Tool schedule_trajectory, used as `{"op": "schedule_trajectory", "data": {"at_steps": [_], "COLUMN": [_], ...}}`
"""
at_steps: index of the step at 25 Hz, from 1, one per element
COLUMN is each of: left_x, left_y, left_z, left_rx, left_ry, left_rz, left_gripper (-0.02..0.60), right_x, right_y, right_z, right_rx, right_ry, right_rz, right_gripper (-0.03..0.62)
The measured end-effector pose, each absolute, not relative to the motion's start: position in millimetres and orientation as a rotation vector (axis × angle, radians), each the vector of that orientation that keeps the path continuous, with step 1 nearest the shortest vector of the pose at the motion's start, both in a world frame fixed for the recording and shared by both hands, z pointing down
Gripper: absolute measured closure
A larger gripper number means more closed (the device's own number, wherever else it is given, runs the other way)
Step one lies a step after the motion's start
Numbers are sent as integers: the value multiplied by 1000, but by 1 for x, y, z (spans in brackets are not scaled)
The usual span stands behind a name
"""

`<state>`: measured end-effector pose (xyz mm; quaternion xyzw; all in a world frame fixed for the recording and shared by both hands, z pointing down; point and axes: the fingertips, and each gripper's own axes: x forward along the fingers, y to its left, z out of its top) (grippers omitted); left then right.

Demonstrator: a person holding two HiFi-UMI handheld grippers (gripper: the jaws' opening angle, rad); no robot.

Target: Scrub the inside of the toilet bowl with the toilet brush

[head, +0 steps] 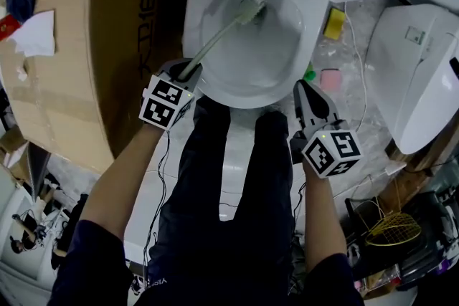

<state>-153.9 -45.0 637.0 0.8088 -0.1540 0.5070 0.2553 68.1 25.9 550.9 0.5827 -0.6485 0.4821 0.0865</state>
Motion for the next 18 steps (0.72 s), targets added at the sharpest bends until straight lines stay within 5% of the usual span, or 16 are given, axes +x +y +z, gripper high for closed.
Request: {"op": "schedule_trajectory", "data": {"at_steps": [18], "left_x": [-120], "left_y": [-40], "left_z": [685], "left_rx": [2005], "left_ry": [-400], "left_rz": [1610], "left_gripper": [522], "right_x": [102], "right_y": [62], "right_z": [569], "right_rx": [1761], "right_ry": [-1909], "right_rz": [1500], "right_gripper": [594]}}
